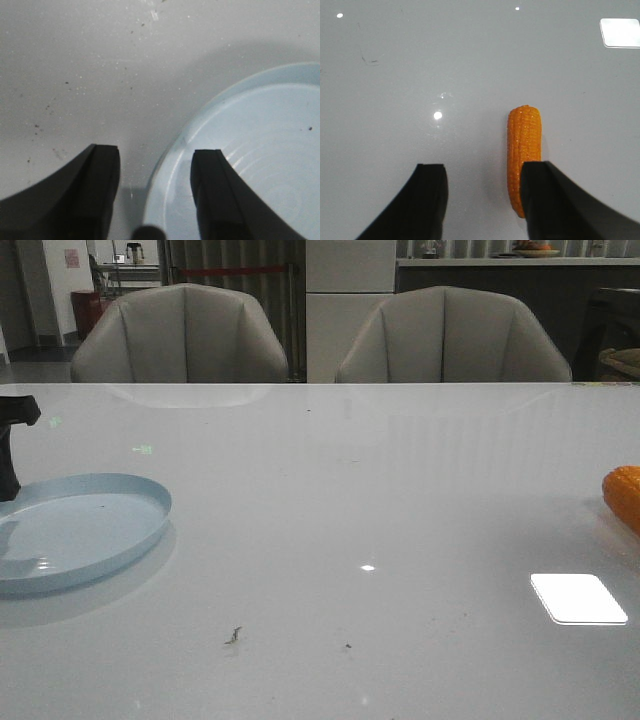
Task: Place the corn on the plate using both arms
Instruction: 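Grasp the pale blue plate rim with the left gripper and lift, then carry the plate toward the table center and set it down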
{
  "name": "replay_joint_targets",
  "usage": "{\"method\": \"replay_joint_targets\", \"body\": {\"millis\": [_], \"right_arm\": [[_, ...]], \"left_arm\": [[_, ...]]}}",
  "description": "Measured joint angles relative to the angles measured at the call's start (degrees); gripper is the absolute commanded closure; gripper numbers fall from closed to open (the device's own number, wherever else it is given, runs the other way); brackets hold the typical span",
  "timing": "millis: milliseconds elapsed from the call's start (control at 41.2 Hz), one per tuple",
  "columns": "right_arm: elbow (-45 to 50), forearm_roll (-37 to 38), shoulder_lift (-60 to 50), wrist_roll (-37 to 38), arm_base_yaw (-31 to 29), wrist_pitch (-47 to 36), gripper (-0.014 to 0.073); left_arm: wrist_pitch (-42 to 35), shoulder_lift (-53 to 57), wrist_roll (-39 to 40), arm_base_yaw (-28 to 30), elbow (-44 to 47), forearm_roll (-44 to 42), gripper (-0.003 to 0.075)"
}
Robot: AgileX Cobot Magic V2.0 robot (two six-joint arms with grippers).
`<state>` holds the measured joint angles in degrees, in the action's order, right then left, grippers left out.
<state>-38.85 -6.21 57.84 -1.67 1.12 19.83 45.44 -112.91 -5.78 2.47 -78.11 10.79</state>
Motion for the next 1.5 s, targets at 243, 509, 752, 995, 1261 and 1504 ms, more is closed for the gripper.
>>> {"method": "replay_joint_targets", "body": {"millis": [243,509,752,995,1261,1504], "right_arm": [[0.0,0.0,0.0,0.0,0.0,0.0,0.0148],[0.0,0.0,0.0,0.0,0.0,0.0,0.0148],[0.0,0.0,0.0,0.0,0.0,0.0,0.0148],[0.0,0.0,0.0,0.0,0.0,0.0,0.0148],[0.0,0.0,0.0,0.0,0.0,0.0,0.0148],[0.0,0.0,0.1,0.0,0.0,0.0,0.0148]], "left_arm": [[-0.1,-1.4,0.0,0.0,-0.2,0.0,0.0340],[-0.2,-2.1,0.0,0.0,-0.4,0.0,0.0581],[-0.7,-2.4,-0.1,0.0,-0.4,0.4,0.0626],[0.9,-2.4,-0.1,0.0,-3.9,0.7,0.0626],[5.4,-2.4,-0.3,0.0,-12.5,5.9,0.0626],[10.3,-2.4,-0.4,-1.8,-18.9,12.8,0.0626]]}}
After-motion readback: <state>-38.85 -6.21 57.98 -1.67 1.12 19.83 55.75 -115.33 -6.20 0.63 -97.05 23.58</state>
